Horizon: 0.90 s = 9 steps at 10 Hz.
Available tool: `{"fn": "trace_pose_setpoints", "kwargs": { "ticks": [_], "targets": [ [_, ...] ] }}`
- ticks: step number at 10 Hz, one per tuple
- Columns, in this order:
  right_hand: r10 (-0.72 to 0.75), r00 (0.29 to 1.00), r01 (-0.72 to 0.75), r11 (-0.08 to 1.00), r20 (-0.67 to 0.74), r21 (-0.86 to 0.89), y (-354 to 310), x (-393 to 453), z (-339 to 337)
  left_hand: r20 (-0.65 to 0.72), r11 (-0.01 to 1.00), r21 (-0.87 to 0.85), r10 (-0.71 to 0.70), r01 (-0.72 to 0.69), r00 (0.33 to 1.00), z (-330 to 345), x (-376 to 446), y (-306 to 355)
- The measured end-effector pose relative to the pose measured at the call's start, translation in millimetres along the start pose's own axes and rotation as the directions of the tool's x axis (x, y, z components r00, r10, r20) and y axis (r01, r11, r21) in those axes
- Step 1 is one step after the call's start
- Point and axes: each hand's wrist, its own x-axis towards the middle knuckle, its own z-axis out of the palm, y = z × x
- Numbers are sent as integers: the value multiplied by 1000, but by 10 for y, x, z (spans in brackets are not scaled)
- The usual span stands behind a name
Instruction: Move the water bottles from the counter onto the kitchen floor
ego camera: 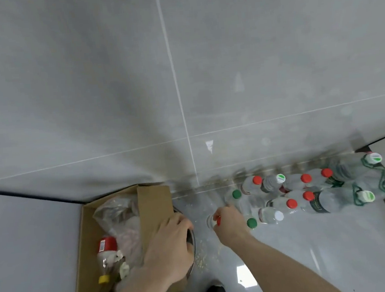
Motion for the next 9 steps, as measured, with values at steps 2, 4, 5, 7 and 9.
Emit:
{"fn": "trace_pose_setpoints", "kwargs": {
  "ticks": [2, 4, 5, 7, 9],
  "targets": [
    [-44, 999, 44, 991, 1, -126, 64, 516, 267, -81, 998, 21, 54, -53, 995, 135, 474, -179],
    [-22, 999, 18, 993, -35, -117, 126, 809, 348, -106, 996, 28, 83, -80, 991, 209, 767, -268],
    [-3, 999, 0, 996, -35, -85, 141, 880, 400, -97, 996, 31, 91, -88, 991, 219, 825, -274],
    [-4, 999, 5, 1000, -38, 15, 140, 895, 440, -88, 995, 53, 84, -79, 993, 199, 868, -286],
    [-47, 999, 49, 996, -24, 77, 169, 459, 231, -29, 991, 105, 83, -79, 996, 38, 606, -103]
  ]
}}
